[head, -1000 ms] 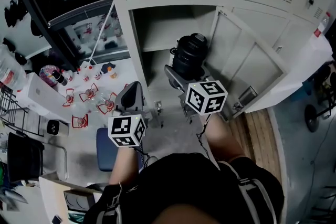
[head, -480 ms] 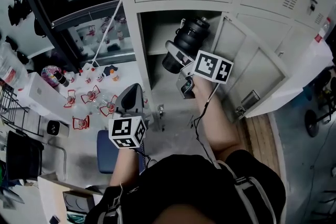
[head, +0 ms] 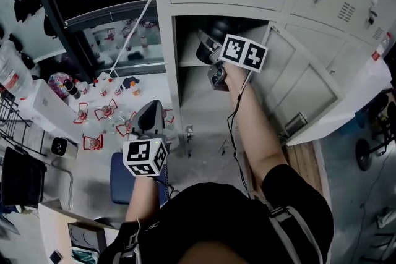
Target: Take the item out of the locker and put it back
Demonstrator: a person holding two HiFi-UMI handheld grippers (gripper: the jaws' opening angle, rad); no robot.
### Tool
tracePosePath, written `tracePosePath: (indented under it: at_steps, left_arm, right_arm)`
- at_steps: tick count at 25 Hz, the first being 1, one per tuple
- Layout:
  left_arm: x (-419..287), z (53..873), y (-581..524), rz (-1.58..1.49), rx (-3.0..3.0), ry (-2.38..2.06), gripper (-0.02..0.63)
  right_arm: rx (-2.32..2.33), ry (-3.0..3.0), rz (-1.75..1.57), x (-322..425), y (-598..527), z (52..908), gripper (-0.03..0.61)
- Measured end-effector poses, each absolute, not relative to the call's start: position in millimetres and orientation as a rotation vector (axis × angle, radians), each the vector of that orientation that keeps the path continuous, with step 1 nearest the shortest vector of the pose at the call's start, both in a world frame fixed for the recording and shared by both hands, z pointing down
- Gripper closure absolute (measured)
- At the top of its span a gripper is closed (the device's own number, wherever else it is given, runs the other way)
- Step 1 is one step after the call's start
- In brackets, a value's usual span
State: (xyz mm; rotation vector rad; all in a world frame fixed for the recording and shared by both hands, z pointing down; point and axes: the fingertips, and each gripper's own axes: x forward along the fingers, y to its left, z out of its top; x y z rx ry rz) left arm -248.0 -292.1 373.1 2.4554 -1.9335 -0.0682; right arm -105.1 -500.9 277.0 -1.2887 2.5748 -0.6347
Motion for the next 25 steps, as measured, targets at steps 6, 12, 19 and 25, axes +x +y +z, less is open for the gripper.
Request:
tracePosePath:
  at_steps: [6, 12, 19, 25]
  left_arm:
    - [-259.0, 373.9, -291.9, -0.066, 2.436, -1.951, 0.601]
    - [-262.7, 373.5, -295.7, -0.057, 2.436, -1.951, 0.601]
    - [-258.5, 370.0, -298.8, -0.073, 2.459, -1.925, 0.601]
    - [-244.2, 373.9, -300.3, -0.052, 2.483, -1.882, 0.601]
  right_arm:
    - [-1.65, 2.623, -0.368, -96.0, -535.0, 281.5, 0.149]
    - [-1.893, 2.653, -0.15, -92.1, -551.7, 292.3, 0.149]
    - [-1.84, 2.666, -0.098, -95.6, -550.1, 300.4, 0.169]
    - [-1.82, 2.647, -0.094, -93.4, -547.5, 302.7, 0.169]
